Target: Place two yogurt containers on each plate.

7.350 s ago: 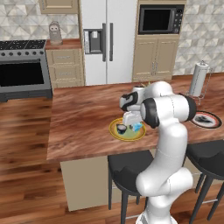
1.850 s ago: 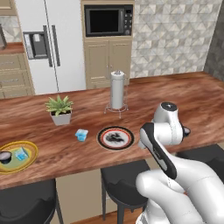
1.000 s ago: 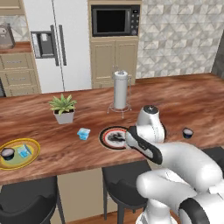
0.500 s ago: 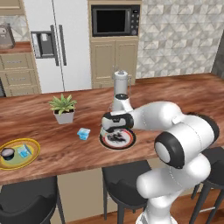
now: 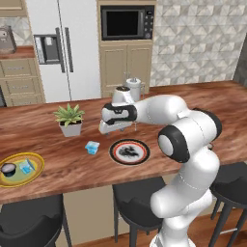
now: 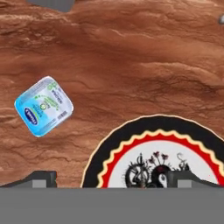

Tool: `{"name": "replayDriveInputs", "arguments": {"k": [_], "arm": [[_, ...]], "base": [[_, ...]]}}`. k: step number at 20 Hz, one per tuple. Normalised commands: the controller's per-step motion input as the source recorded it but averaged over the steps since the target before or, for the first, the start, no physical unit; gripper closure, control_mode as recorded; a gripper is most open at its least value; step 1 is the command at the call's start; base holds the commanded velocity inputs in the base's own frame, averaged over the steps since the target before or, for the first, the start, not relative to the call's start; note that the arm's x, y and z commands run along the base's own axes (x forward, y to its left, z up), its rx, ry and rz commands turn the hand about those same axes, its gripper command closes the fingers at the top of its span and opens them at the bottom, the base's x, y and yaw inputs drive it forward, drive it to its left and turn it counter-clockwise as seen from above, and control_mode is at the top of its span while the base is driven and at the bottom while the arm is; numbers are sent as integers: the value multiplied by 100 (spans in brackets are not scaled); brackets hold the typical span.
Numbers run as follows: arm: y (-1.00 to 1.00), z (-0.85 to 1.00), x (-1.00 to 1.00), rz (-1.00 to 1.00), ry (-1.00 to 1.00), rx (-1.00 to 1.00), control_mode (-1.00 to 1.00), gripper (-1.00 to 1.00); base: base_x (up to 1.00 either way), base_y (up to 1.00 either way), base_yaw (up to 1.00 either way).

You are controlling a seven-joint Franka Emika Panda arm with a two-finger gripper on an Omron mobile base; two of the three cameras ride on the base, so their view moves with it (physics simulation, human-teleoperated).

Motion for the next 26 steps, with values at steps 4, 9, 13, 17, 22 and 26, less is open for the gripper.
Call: {"name": "replayDriveInputs", "arguments": {"k": [4,9,13,17,22,26], "arm": [[41,5,0,3,18,-1,-100,-100],[20,-1,-2,3,7,-7,-100,-100],[0,0,-11,6,0,0,-100,-100],[0,-8,-1,7,-8,0,-100,-100],[8,-30,-10,10,-18,0,-100,-100],[13,-21,-16,10,-17,0,-100,-100]], "base": [[0,0,0],[0,0,0],[0,0,0],[0,0,0],[0,0,0],[0,0,0]]}}
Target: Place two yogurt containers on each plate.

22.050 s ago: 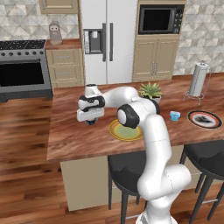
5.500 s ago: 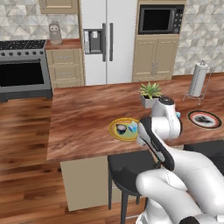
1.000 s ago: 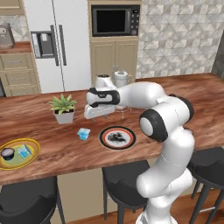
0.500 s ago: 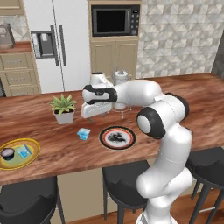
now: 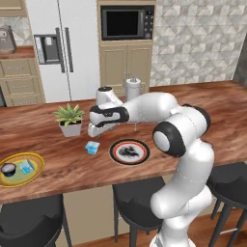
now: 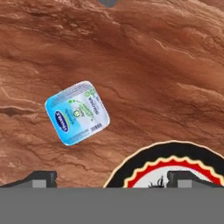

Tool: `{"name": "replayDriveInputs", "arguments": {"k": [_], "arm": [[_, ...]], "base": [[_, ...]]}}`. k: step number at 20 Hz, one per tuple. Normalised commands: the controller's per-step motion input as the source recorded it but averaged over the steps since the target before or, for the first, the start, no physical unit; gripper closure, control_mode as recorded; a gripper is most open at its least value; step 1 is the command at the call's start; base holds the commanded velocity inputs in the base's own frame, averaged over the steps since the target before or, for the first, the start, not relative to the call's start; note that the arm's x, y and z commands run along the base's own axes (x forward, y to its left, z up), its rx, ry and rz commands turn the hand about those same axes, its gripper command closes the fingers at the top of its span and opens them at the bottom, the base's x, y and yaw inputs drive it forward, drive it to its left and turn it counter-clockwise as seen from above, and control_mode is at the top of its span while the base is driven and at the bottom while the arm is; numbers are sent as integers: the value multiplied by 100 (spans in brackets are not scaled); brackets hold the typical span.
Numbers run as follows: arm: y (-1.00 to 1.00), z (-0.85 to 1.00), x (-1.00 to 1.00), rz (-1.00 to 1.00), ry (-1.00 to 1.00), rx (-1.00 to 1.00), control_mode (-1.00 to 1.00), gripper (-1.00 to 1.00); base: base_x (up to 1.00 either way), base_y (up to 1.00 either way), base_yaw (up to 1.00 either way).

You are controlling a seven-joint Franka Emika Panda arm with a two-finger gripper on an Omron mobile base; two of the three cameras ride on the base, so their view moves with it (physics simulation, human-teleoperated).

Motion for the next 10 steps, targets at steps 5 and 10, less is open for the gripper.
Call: {"name": "replayDriveInputs", "arguments": {"k": [5,10], "arm": [[16,-5,-2,8,-6,0,-100,-100],[26,3,0,10,0,0,-100,-100]], "base": [[0,0,0],[0,0,0]]}}
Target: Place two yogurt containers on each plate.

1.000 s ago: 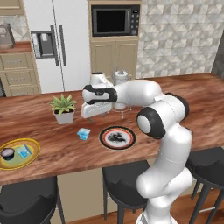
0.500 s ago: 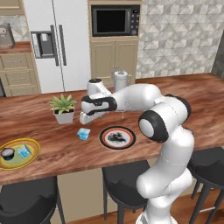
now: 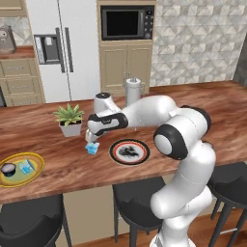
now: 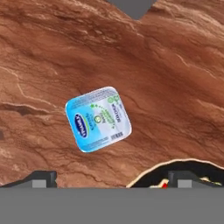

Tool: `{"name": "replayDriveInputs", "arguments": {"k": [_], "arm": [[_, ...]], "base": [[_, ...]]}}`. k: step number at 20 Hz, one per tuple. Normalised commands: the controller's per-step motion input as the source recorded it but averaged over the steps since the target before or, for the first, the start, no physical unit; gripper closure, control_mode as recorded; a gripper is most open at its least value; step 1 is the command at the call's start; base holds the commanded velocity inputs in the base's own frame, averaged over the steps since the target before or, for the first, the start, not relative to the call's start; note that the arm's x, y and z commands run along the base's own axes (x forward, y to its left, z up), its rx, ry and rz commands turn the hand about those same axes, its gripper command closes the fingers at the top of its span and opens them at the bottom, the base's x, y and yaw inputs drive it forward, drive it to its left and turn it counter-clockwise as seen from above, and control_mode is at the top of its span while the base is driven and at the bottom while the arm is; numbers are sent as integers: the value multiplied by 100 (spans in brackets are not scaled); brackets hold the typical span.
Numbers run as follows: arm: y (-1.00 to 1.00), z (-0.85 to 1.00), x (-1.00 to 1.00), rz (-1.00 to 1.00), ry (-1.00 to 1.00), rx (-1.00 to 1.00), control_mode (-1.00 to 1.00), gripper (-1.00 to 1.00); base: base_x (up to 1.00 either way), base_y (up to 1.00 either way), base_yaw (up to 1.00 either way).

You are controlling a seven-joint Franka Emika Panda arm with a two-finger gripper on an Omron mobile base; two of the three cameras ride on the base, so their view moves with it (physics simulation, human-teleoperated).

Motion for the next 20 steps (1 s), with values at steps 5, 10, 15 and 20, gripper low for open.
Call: {"name": "replayDriveInputs", "arguments": {"k": [5,10,15,20], "arm": [[41,9,2,12,5,0,-100,-100],[16,-4,3,8,5,-1,-100,-100],[0,-15,26,0,6,0,-100,-100],[0,-20,17,0,10,-1,-100,-100]], "base": [[0,0,0],[0,0,0],[0,0,0],[0,0,0]]}}
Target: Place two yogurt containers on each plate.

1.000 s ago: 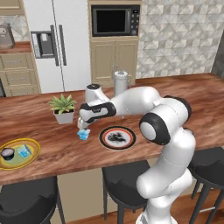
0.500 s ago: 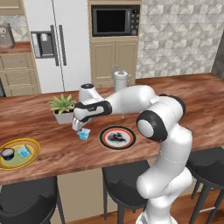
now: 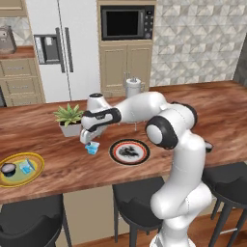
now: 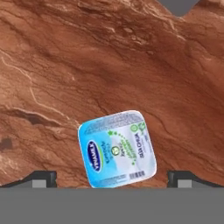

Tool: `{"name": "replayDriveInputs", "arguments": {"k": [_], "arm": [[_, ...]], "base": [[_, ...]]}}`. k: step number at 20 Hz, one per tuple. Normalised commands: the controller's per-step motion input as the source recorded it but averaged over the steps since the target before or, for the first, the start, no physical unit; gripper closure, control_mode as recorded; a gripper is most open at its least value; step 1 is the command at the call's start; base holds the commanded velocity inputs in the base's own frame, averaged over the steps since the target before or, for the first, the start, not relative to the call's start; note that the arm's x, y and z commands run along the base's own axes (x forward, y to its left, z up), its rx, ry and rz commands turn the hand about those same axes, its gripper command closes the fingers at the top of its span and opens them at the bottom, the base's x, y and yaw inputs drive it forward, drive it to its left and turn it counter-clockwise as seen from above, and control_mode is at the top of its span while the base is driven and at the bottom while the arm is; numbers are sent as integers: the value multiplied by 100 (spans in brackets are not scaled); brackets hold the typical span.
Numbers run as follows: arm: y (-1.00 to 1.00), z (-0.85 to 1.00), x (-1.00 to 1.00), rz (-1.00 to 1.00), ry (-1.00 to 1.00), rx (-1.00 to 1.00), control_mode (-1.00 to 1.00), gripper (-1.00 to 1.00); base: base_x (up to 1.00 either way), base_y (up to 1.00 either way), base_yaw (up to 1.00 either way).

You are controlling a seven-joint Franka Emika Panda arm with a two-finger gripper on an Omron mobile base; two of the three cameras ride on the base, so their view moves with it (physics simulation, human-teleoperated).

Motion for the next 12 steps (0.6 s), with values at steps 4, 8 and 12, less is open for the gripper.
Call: {"name": "replayDriveInputs", "arguments": {"k": [4,8,12], "arm": [[11,-23,0,0,7,0,-100,-100],[19,-9,0,1,1,-1,-100,-100],[7,-12,0,0,0,-2,-100,-100]], "base": [[0,0,0],[0,0,0],[0,0,0]]}}
